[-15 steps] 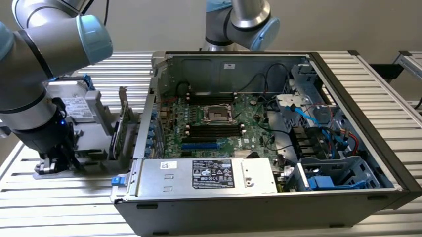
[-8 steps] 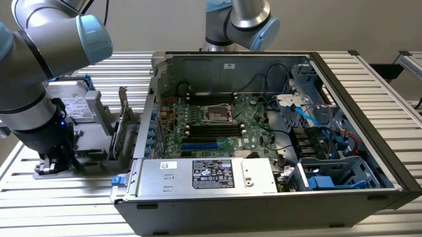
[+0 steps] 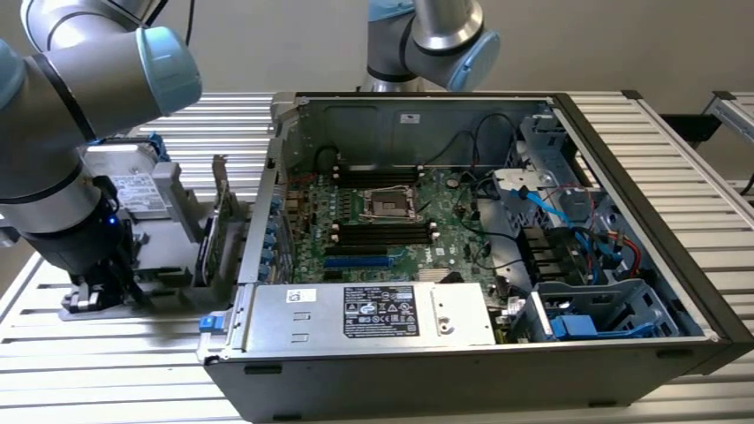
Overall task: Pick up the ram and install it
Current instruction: 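Pick up the ram and move it above insertion slot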
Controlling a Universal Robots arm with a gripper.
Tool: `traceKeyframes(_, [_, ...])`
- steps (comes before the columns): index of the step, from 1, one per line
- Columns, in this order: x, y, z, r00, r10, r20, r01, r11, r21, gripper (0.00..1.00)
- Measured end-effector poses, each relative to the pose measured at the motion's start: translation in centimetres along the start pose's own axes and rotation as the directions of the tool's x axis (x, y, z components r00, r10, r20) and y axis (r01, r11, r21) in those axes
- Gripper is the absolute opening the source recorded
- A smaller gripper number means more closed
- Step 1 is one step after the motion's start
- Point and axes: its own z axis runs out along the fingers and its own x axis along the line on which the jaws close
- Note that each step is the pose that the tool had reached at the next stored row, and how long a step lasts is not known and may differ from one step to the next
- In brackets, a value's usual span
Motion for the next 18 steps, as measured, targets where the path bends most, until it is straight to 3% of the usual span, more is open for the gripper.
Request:
traceKeyframes(8, [0.0,-0.11,-0.57,1.0,0.001,0.0003,-0.001,1.0,0.0,0.14])
traceKeyframes(18, [0.0,-0.17,-2.25,1.0,0.002,0.0005,-0.002,1.0,0.0002,0.14])
